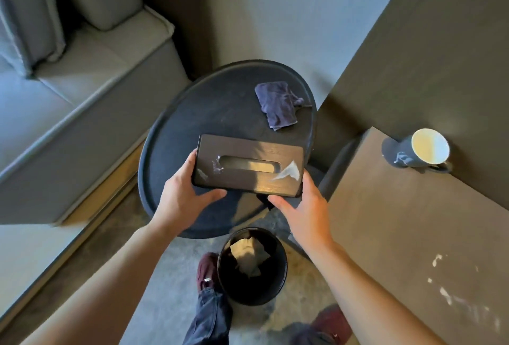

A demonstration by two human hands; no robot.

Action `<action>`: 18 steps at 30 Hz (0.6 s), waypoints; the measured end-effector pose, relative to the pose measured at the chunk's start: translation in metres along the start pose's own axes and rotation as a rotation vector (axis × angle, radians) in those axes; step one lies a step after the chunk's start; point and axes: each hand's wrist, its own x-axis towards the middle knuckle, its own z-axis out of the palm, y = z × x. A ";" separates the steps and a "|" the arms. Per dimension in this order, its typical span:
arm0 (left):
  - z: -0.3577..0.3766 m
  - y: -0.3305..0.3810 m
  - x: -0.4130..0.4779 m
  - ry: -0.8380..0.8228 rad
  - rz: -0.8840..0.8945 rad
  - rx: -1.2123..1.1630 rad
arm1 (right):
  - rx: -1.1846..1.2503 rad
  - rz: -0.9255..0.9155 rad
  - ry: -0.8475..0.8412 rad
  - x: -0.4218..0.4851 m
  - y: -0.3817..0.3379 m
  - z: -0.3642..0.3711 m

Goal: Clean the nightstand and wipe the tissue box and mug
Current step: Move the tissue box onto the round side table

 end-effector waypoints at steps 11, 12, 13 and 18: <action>-0.059 -0.061 0.035 -0.017 -0.097 -0.027 | -0.058 0.036 -0.047 0.020 -0.053 0.079; -0.060 -0.064 0.038 -0.022 -0.100 -0.033 | -0.066 0.033 -0.047 0.021 -0.054 0.083; -0.062 -0.068 0.040 -0.029 -0.102 -0.041 | -0.075 0.035 -0.048 0.022 -0.055 0.085; -0.063 -0.080 0.047 -0.056 -0.095 -0.076 | -0.102 0.043 -0.055 0.028 -0.055 0.092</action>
